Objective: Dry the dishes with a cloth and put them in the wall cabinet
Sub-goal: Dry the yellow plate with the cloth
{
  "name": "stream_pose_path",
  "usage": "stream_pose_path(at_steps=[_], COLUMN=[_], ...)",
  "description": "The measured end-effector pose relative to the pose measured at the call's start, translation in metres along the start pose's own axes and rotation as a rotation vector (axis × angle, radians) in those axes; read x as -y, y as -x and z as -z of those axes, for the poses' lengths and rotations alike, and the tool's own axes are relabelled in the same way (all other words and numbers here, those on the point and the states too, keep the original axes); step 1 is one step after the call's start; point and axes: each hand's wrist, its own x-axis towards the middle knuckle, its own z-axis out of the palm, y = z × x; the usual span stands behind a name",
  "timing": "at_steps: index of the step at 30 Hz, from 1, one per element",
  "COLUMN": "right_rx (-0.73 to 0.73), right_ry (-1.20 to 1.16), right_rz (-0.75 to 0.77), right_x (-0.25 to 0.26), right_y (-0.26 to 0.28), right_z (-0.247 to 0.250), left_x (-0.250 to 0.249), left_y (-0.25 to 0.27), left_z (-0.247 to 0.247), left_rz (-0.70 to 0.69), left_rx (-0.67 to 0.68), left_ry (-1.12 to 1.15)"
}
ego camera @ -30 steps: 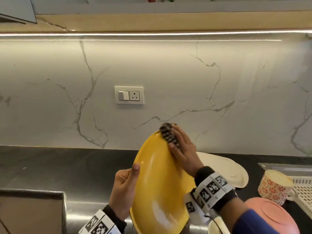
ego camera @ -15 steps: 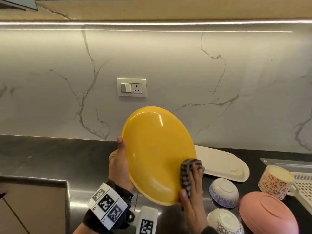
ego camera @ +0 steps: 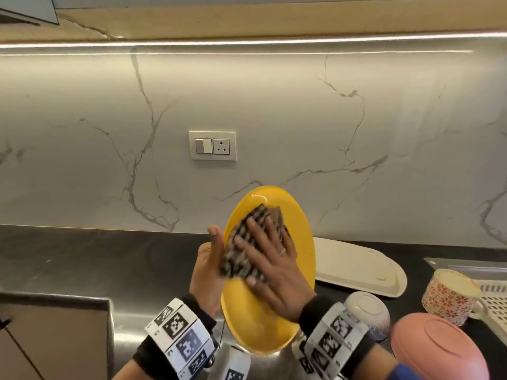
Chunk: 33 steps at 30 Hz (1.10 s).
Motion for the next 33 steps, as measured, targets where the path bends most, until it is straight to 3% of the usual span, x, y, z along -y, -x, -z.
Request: stream_pose_path(at_steps=[2, 5, 10, 12, 16, 20, 22, 25, 29, 30, 32, 33], right_rx=[-0.071, -0.132, -0.091, -0.053, 0.008, 0.022, -0.045, -0.12, -0.376, -0.451, -0.654, -0.726], right_ry=[-0.078, -0.149, -0.368, -0.349, -0.088, -0.075, -0.116, -0.162, -0.666, -0.771, -0.973, -1.051], right_rz=[-0.125, -0.336, -0.554, -0.498, -0.205, -0.142, -0.252, -0.538, -1.143, -1.232, -1.262, -1.196], right_x=[-0.02, -0.053, -0.051, -0.023, 0.021, 0.019, 0.004, -0.029, -0.061, -0.066, -0.064, -0.058], right_y=[-0.012, -0.009, 0.052, 0.071, 0.072, 0.048, 0.037, 0.029, 0.041, 0.045, 0.04, 0.031], right_z=[0.006, 0.008, -0.011, -0.024, -0.04, -0.029, -0.023, -0.017, 0.001, 0.005, 0.021, 0.031], left_x=[0.003, -0.001, -0.01, -0.004, 0.009, 0.016, 0.018, 0.022, 0.02, 0.018, 0.017, 0.017], left_y=[0.004, 0.003, -0.007, -0.01, -0.007, -0.003, 0.003, 0.013, 0.02, 0.02, 0.018, 0.017], left_z=[0.001, 0.008, 0.025, 0.028, 0.022, 0.015, 0.014, 0.017, 0.027, 0.028, 0.031, 0.031], left_rz=[-0.043, -0.096, -0.047, -0.038, -0.01, 0.02, 0.015, 0.021, 0.005, -0.003, -0.011, -0.02], left_rx=[0.022, -0.064, -0.107, -0.123, -0.123, -0.099, -0.086, -0.057, -0.015, -0.005, 0.027, 0.049], left_ry=[-0.043, -0.016, 0.013, 0.006, 0.049, 0.099, 0.089, 0.111, 0.064, 0.026, -0.052, -0.093])
